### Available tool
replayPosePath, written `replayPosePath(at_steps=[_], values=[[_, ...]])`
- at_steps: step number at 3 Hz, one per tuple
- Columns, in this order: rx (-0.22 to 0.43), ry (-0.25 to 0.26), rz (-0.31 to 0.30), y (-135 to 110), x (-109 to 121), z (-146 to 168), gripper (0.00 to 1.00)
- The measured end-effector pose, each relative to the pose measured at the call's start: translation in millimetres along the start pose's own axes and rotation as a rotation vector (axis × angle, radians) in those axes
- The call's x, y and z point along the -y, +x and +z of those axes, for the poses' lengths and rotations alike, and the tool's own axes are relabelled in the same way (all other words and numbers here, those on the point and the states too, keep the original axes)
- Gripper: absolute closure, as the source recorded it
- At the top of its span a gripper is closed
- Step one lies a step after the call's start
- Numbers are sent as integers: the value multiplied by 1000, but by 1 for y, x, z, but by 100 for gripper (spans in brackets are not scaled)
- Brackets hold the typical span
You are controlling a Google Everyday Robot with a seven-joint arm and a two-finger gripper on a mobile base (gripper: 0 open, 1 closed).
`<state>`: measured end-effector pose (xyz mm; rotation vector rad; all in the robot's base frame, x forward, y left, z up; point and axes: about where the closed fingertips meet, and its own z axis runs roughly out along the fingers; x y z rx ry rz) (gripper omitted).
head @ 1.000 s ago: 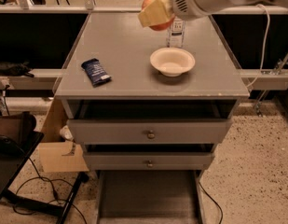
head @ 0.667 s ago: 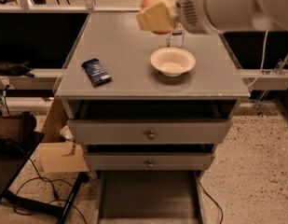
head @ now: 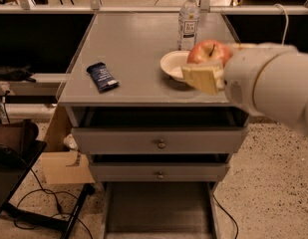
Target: Place apple into bottom drawer
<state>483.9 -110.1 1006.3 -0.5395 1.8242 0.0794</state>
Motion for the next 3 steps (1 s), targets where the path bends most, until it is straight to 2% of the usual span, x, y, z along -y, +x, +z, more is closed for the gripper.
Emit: replayPosePath(at_steps=[1, 2, 3], values=[[-105, -76, 52, 102, -19, 55, 100], [-255, -235, 110, 204, -82, 111, 100], [-257, -364, 214, 226, -127, 141, 100]])
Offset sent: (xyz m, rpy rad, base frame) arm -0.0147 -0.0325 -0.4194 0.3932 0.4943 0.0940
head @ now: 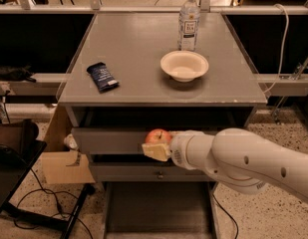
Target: Place apple into bottom drawer
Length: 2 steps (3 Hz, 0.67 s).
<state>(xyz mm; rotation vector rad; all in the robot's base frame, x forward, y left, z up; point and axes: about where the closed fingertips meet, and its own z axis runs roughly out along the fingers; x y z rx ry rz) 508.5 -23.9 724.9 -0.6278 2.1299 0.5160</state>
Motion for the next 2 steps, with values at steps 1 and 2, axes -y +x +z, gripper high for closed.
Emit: replayPosePath(at_steps=[1, 2], values=[[-6, -40, 23, 24, -5, 12, 100], [-6, -40, 23, 24, -5, 12, 100]])
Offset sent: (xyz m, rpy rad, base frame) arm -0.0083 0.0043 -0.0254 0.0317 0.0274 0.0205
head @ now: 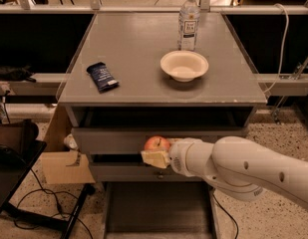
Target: Place apple into bottom drawer
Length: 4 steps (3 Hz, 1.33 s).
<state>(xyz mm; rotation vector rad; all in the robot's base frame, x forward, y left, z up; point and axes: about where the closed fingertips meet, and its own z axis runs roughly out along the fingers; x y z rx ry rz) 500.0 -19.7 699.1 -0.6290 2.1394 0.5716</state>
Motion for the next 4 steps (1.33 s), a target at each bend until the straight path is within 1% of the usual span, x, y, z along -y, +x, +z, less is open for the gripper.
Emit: replayPosePath(at_steps=[1, 2, 3, 4], values=[[-21, -32, 27, 20, 11, 12, 100], [-46, -55, 39, 73, 37, 8, 100], [-46, -117, 1, 130, 68, -5, 100], [-67, -217, -39, 187, 91, -4, 100]])
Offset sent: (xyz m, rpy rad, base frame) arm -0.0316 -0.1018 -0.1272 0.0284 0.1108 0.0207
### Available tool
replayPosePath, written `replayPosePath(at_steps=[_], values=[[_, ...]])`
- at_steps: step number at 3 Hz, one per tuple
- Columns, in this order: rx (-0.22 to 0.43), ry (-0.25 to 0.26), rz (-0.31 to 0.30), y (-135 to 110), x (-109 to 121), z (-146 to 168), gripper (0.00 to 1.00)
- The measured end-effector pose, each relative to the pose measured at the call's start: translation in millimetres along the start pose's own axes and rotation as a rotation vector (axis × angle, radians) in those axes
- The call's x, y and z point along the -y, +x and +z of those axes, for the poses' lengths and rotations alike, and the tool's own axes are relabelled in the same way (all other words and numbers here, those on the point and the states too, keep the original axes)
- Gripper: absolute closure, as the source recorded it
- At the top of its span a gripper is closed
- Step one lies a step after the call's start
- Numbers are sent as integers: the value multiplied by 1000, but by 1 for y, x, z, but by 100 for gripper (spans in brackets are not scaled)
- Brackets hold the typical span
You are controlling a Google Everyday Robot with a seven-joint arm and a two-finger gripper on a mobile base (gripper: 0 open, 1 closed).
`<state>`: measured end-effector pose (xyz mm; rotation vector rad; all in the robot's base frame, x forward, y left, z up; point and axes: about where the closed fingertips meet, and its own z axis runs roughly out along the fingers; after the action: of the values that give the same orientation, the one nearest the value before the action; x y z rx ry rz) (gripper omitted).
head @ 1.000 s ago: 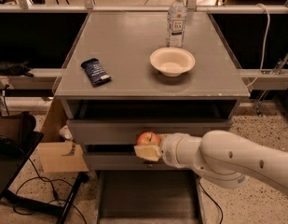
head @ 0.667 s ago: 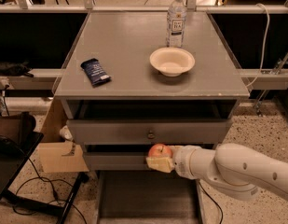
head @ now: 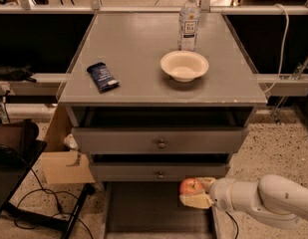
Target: Place apple into bottom drawer
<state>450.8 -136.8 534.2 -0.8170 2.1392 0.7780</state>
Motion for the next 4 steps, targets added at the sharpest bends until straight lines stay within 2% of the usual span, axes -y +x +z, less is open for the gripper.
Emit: replayPosePath(at_steps=[1, 2, 3, 4], values=[[-24, -61, -10, 41, 16, 7, 100], [-35, -48, 48, 69, 25, 18, 100], [-35, -49, 47, 69, 24, 19, 100], [-48, -70, 62, 89, 26, 55, 100]])
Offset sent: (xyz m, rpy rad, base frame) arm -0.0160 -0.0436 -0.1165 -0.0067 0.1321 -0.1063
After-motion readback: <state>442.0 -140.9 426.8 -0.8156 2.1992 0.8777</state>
